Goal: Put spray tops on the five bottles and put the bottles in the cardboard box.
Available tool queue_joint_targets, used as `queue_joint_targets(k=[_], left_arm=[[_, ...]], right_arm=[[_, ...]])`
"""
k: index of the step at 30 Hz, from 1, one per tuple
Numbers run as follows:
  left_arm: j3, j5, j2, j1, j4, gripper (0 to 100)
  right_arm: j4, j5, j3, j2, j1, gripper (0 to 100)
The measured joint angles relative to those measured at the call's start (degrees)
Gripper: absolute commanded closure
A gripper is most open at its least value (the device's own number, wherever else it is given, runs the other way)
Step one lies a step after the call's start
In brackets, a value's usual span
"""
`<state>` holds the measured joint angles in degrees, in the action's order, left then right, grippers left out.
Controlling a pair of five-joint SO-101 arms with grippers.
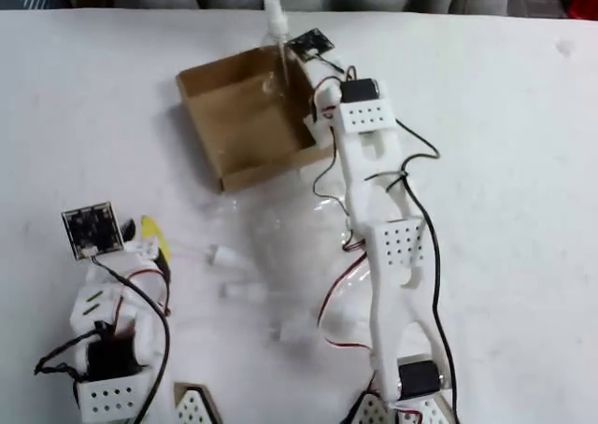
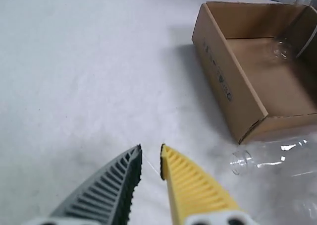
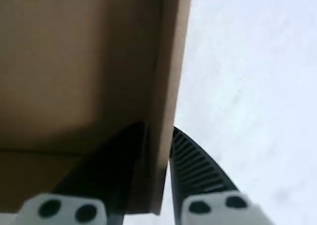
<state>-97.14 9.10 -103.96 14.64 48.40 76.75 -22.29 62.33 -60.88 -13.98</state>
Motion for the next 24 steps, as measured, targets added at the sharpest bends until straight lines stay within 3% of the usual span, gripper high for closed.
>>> queue_joint_targets(k=[15,24], left_arm=[[0.0,0.0,0.0,0.0,0.0,93],[0.0,0.0,0.0,0.0,0.0,93]], right_arm=[[8.6,-0.4,0.0,0.2,3.9,98.2],[14.9,4.7,0.0,0.2,8.6,98.2]])
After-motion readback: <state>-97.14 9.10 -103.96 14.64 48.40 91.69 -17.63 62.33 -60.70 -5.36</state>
